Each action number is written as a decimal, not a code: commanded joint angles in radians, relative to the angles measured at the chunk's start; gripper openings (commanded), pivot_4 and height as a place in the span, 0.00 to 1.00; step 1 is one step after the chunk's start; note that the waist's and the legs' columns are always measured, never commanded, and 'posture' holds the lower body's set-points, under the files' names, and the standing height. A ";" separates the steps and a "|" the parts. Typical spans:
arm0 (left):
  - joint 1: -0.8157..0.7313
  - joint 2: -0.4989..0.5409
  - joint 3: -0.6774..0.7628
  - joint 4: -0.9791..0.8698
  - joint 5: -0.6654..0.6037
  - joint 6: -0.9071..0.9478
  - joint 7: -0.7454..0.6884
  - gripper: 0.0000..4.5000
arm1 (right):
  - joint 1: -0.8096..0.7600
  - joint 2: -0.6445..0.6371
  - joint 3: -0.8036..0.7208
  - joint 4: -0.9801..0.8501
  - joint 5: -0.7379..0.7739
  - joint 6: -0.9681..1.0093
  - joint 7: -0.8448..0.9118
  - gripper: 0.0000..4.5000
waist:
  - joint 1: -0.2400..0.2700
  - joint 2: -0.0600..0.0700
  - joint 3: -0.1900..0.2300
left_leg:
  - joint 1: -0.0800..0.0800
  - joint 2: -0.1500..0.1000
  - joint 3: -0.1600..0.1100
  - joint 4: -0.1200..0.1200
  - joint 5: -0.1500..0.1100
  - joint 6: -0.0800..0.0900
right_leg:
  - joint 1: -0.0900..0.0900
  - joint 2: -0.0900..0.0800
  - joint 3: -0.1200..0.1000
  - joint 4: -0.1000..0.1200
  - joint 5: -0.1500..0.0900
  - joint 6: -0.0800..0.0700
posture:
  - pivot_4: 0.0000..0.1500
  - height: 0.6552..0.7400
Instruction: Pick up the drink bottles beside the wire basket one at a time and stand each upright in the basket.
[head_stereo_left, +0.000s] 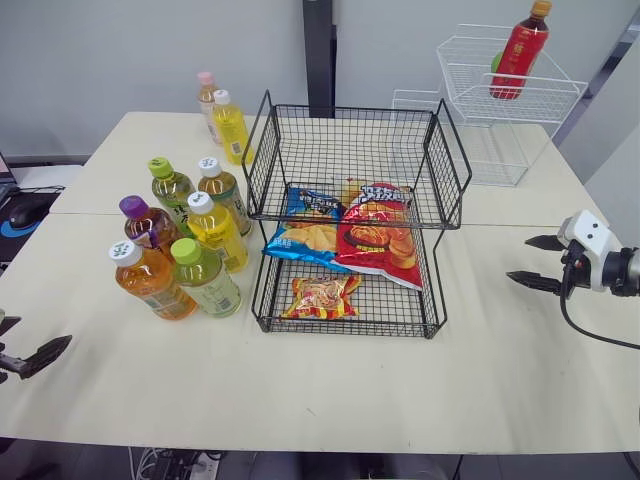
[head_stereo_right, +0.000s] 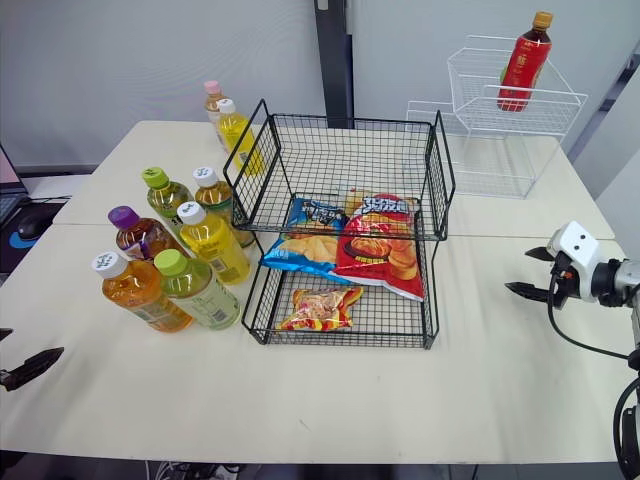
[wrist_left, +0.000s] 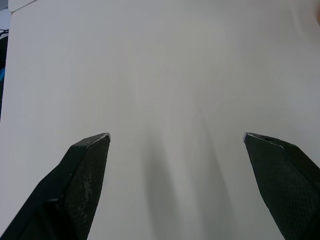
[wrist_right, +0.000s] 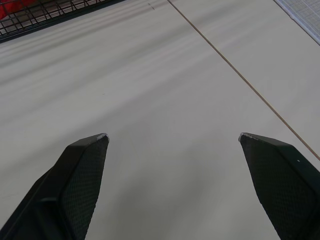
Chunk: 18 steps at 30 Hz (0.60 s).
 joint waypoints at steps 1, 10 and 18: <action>-0.011 0.015 0.029 -0.002 -0.017 -0.008 -0.012 0.99 | -0.011 -0.015 -0.035 -0.027 0.013 -0.006 -0.016 1.00 | 0.000 0.000 0.000 | 0.000 0.000 0.000 0.000 0.000 0.000 | 0.000 0.000 0.000 0.000 0.000 0.000 | 1.00 1.00; -0.110 0.026 0.048 0.057 -0.083 0.013 -0.063 0.99 | 0.027 -0.021 -0.101 -0.036 0.034 -0.031 -0.081 1.00 | 0.000 0.000 0.000 | 0.000 0.000 0.000 0.000 0.000 0.000 | 0.000 0.000 0.000 0.001 0.000 0.000 | 1.00 1.00; -0.142 0.012 0.062 0.093 -0.110 0.008 -0.071 0.99 | 0.073 -0.025 -0.167 -0.055 0.059 -0.037 -0.126 1.00 | 0.000 0.000 0.000 | 0.001 0.000 0.002 0.000 0.000 0.000 | 0.000 0.000 0.001 0.001 0.000 0.000 | 1.00 1.00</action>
